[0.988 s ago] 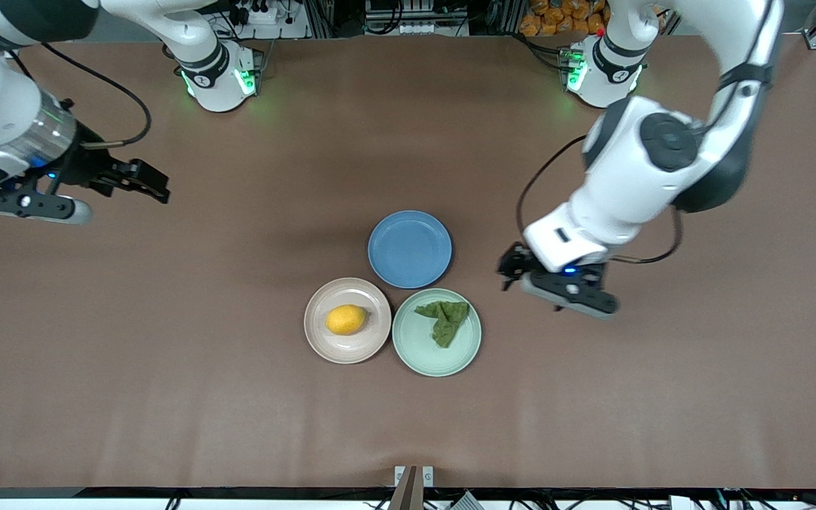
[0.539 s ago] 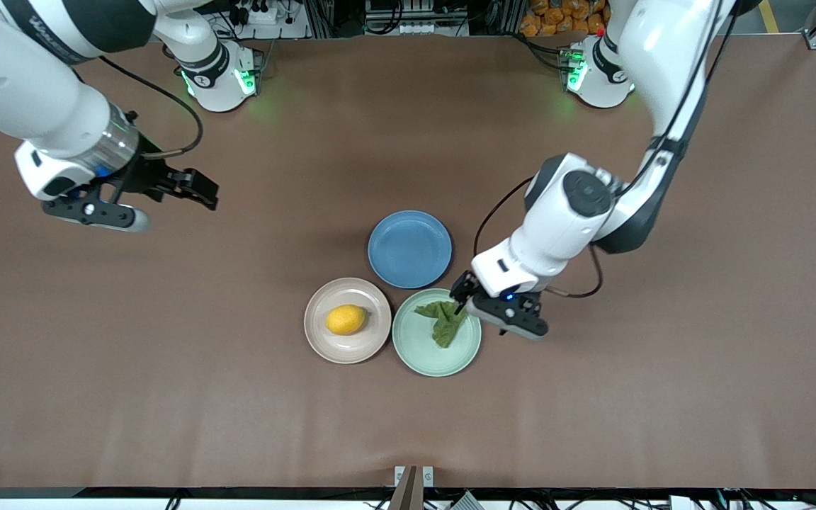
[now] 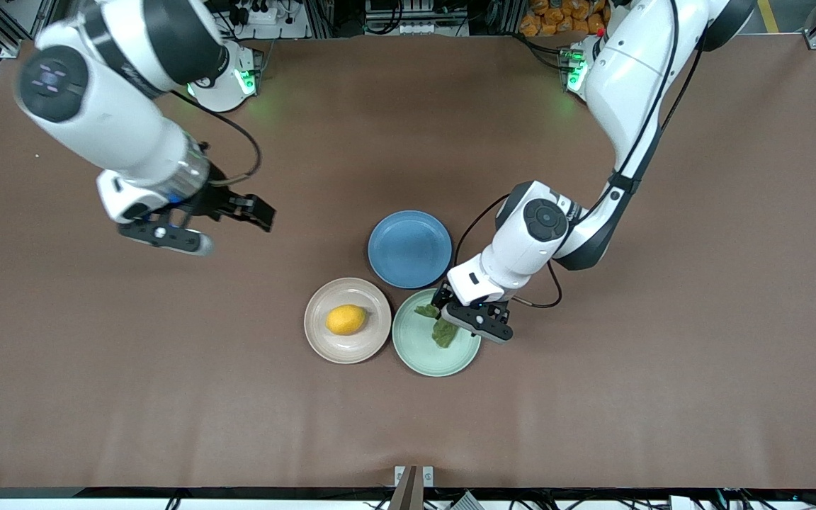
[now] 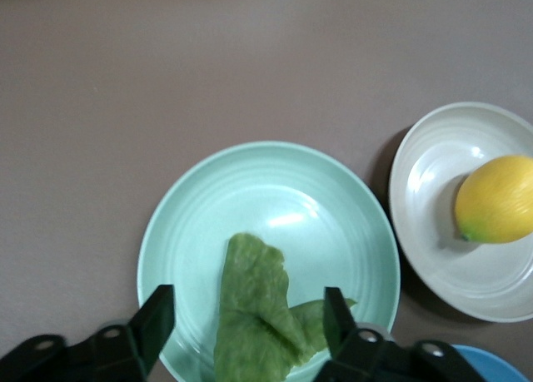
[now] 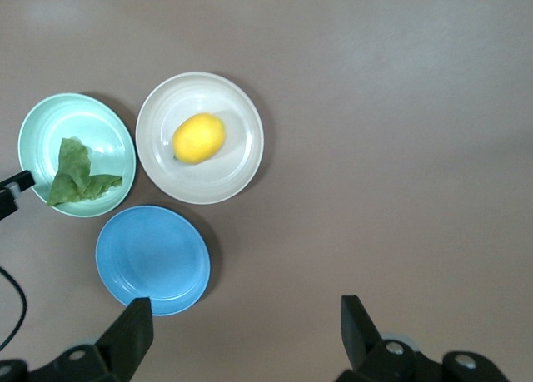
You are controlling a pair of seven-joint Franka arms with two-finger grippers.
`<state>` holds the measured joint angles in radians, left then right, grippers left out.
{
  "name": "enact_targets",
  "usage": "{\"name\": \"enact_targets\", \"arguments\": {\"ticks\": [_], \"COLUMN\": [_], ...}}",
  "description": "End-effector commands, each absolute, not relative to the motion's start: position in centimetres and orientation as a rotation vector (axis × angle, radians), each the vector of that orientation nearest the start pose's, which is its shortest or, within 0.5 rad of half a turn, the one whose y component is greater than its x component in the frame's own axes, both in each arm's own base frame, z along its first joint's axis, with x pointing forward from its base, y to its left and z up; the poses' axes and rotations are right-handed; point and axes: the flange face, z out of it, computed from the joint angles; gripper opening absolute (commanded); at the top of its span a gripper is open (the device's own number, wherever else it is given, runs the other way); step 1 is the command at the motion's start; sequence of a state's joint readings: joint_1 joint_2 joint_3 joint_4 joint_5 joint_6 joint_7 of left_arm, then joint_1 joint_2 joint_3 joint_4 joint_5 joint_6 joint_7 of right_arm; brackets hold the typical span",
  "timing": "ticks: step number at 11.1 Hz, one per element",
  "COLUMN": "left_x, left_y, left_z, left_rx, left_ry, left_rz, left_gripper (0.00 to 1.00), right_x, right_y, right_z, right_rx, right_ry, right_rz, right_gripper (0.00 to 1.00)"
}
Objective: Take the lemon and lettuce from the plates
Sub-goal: 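Move the left gripper to the lettuce while the right gripper approaches the lemon, then lower both grippers and close them on the lettuce and the lemon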
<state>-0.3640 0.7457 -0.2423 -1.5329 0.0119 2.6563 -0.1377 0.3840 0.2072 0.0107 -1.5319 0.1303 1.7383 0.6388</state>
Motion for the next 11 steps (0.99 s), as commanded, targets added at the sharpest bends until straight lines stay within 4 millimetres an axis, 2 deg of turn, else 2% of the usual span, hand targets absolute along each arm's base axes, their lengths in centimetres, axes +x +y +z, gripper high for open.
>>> {"name": "enact_targets", "arguments": {"ticks": [1, 2, 3, 4, 6, 7, 9, 11], "left_x": [62.3, 61.9, 61.7, 61.6, 61.9, 61.9, 61.4, 61.4], "left_y": [-40.3, -39.6, -39.7, -39.6, -39.2, -39.2, -39.8, -39.9], "left_z": [23.6, 22.4, 21.9, 21.6, 21.1, 20.9, 19.6, 19.6], "left_rx": [-3.295, -3.293, -3.292, -3.288, -3.28, -3.28, -3.273, -3.26], "left_ry": [0.633, 0.623, 0.626, 0.629, 0.624, 0.623, 0.638, 0.641], "left_rz": [-0.512, -0.468, -0.455, -0.448, -0.443, -0.441, -0.417, -0.424], "left_gripper": [0.69, 0.63, 0.55, 0.53, 0.54, 0.57, 0.59, 0.58], "right_x": [60.4, 60.9, 61.5, 61.9, 63.8, 64.1, 64.6, 65.0], "right_y": [29.2, 31.2, 31.6, 31.6, 32.7, 33.1, 33.2, 33.4], "right_z": [48.2, 46.9, 46.3, 44.8, 38.7, 36.1, 32.6, 29.8], "right_rx": [-2.985, -2.959, -2.932, -2.94, -2.94, -2.943, -2.95, -2.944], "right_ry": [0.434, 0.473, 0.552, 0.566, 0.604, 0.634, 0.653, 0.662], "right_rz": [0.078, 0.026, 0.004, 0.027, 0.032, 0.05, 0.068, 0.055], "right_gripper": [1.0, 1.0, 1.0, 1.0, 1.0, 1.0, 1.0, 1.0]}}
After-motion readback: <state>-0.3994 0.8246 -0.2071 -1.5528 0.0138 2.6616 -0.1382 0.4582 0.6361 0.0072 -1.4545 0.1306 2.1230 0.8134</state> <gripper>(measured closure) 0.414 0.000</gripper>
